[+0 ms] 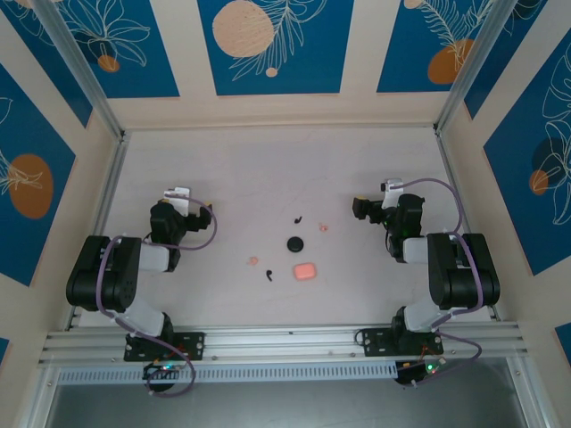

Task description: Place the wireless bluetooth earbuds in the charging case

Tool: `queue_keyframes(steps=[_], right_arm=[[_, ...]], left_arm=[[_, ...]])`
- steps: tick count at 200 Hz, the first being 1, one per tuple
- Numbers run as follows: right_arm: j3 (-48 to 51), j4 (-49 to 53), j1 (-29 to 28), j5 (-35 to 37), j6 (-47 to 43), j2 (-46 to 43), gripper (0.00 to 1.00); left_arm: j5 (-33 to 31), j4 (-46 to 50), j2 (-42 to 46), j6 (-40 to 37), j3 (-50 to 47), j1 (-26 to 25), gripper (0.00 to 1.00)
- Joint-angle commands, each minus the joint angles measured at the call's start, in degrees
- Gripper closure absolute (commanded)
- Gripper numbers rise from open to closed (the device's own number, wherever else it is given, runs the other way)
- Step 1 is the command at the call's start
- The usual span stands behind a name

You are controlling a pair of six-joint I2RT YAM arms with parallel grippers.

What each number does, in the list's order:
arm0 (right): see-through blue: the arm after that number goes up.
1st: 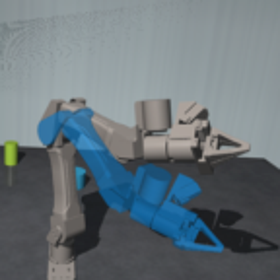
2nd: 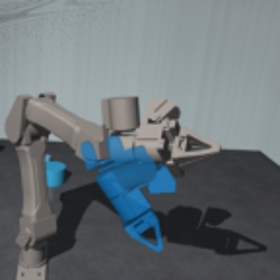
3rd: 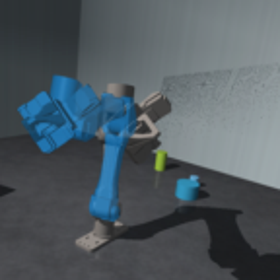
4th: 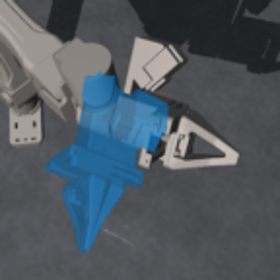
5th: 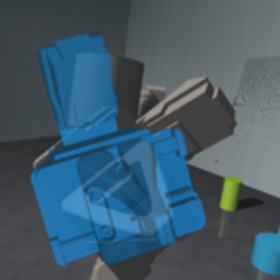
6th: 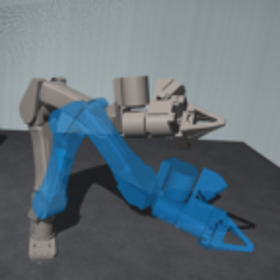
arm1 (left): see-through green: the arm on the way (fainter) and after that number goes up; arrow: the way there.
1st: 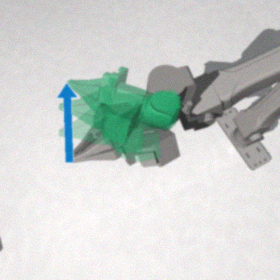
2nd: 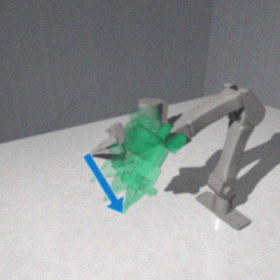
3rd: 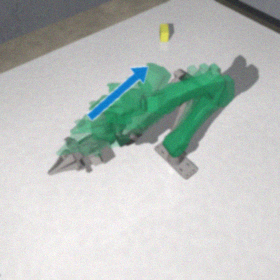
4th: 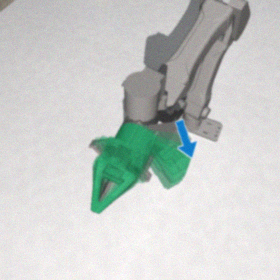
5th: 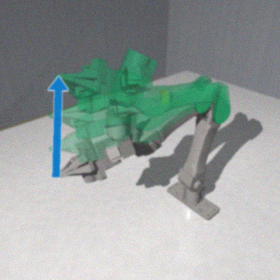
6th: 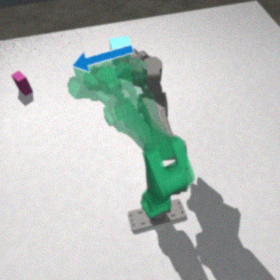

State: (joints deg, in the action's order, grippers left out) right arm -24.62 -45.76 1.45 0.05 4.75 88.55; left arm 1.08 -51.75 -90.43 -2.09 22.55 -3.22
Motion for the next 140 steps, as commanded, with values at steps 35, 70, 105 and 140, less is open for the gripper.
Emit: queue_keyframes(steps=[35,70,105,140], right_arm=[[0.61,-0.13,-0.22,0.45,0.79,-1.41,0.01],[-4.33,14.24,-1.34,3.4,1.44,-7.76,0.01],[-13.77,41.36,-5.48,3.06,2.5,-16.63,0.01],[-28.12,70.24,-12.45,5.86,4.92,-16.72,0.01]], left_arm=[[1.29,0.09,1.3,-0.64,-0.4,0.76,0.0],[0.37,1.05,4.15,-0.82,-0.96,0.51,0.03],[-2.4,18.55,16.91,0.57,2.66,-0.67,0.09],[4.54,38.97,24.21,9.26,12.17,-2.66,0.2]])
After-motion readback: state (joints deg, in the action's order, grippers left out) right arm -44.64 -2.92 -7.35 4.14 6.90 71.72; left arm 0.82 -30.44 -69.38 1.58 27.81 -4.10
